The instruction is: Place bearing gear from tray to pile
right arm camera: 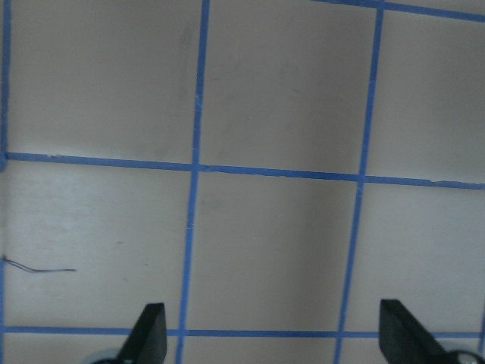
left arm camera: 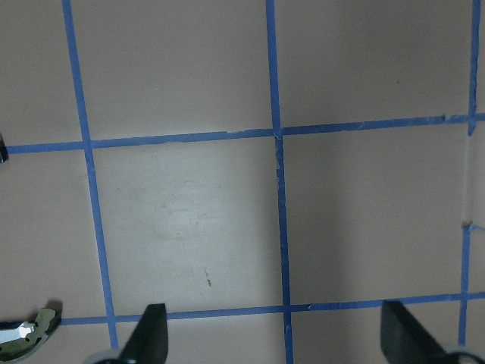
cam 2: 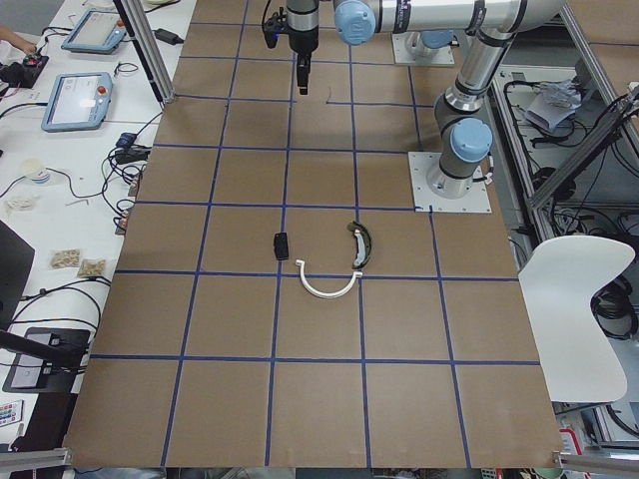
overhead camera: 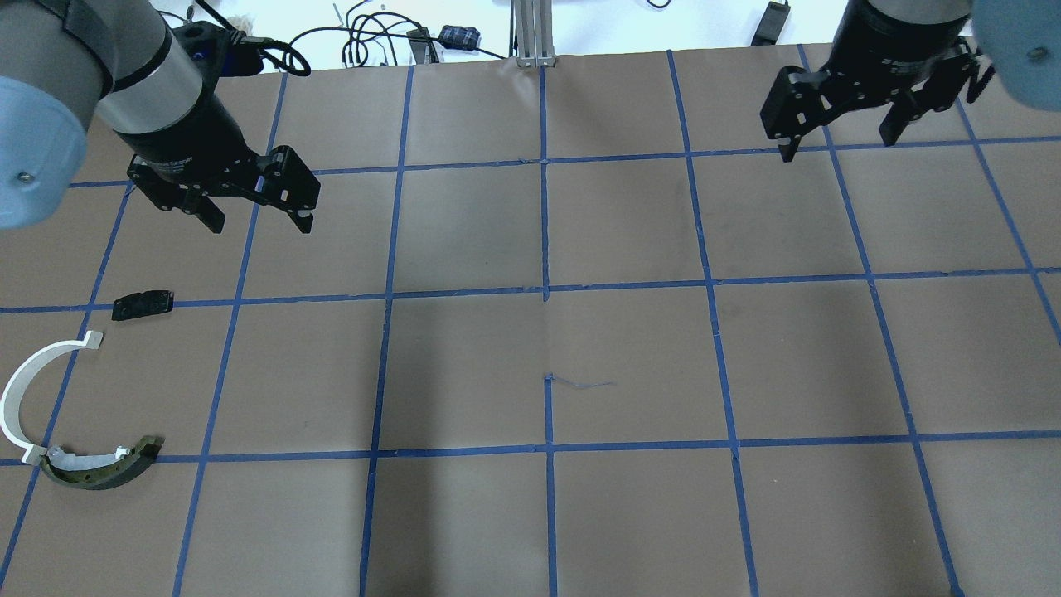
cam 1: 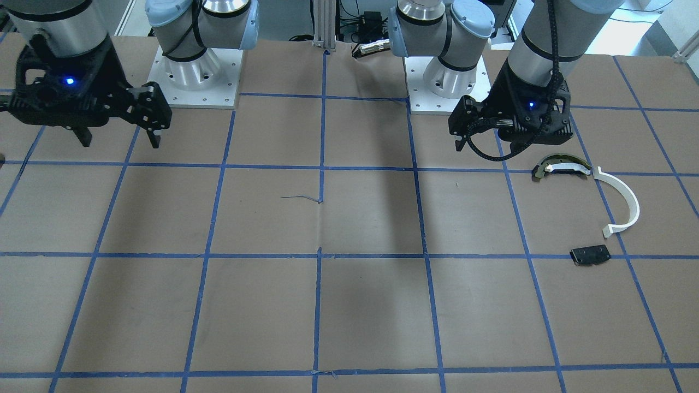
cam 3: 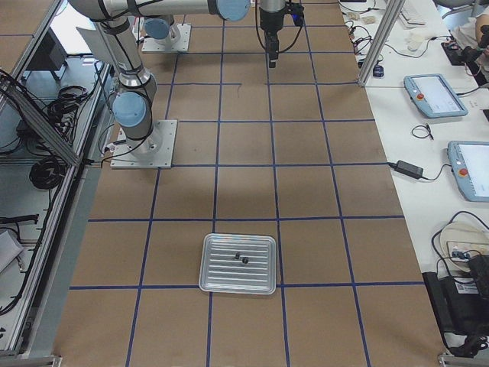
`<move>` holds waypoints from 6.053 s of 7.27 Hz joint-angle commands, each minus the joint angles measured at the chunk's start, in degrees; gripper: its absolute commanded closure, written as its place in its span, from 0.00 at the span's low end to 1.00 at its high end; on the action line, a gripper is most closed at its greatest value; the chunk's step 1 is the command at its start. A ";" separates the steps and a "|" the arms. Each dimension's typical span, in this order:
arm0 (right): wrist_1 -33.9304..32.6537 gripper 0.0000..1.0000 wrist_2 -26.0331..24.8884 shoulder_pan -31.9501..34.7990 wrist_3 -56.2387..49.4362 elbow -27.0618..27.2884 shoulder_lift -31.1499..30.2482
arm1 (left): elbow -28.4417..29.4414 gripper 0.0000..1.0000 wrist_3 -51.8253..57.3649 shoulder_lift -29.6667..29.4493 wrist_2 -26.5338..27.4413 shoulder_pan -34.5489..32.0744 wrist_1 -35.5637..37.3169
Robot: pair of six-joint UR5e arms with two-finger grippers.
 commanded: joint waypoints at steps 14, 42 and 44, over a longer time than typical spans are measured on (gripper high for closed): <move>-37.67 0.04 3.85 -56.74 -56.87 5.25 32.60 | -0.76 0.00 0.78 0.81 0.38 1.52 -0.74; 5.89 0.98 2.50 -14.96 -23.76 2.71 3.86 | 0.03 0.00 0.69 0.90 0.11 2.04 2.43; 4.51 0.97 10.84 -3.27 -4.46 2.36 6.13 | 0.03 0.00 0.69 0.81 0.03 2.04 2.51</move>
